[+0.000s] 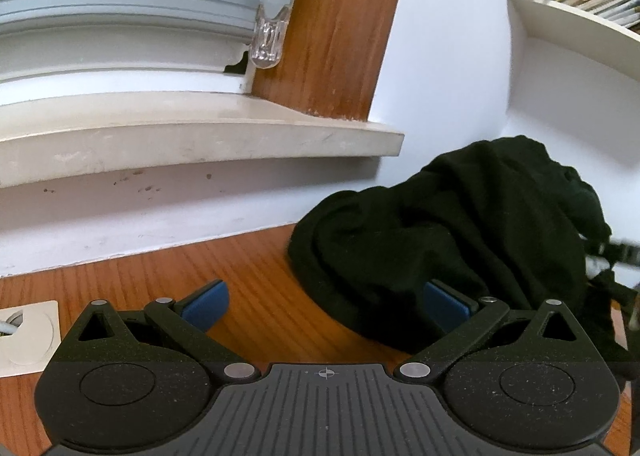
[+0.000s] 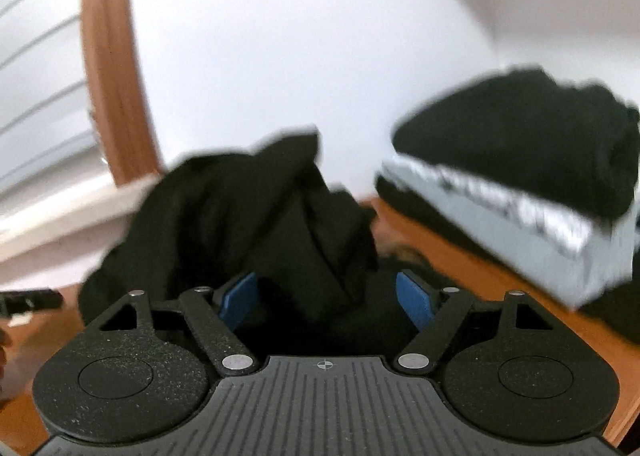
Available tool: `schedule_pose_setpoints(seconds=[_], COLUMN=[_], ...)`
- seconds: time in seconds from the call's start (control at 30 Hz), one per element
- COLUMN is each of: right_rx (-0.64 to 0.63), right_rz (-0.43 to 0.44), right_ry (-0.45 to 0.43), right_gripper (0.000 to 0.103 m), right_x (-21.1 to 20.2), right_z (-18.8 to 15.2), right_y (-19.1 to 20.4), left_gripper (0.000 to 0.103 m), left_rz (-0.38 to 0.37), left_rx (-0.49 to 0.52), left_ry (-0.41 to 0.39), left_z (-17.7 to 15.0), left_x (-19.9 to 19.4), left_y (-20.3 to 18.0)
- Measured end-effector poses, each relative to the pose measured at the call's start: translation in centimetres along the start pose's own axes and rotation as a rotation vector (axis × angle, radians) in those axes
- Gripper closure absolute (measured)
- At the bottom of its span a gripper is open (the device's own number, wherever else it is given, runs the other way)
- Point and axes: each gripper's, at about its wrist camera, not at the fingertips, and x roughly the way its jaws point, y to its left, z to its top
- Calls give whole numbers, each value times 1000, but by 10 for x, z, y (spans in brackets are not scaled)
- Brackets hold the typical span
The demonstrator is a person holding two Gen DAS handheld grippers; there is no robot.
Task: Fold clothes
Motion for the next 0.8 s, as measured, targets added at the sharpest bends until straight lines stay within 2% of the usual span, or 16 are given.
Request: schedule_pose_setpoints(seconds=[0.1,0.3,0.47,0.57,0.7,0.8], right_rx=[-66,-205,-310,-352,-387,-416], right_rz=[35,107,56,-1,-7,-8], right_ry=[-4,15,98,146,181,173], right_gripper=[35,34,31,32,75,83], right_x=[7,41,76,94,92,79], right_z=[20,43,47,45,46,51], right_y=[24,85,127,134,128,123], left_gripper=[0,0,0,0,0,0], left_rz=[-2,-11,-19,-33,-77,-110], left_rx=[11,-6,3,13,24,26], left_ry=[-9,-18,-13,-14,-37,-47], left_z=[1,2,3,3,4,5], left_x=[-2,-5,-5,-6,-12,-14], left_y=[-1,1,-2,-5,-9,-11])
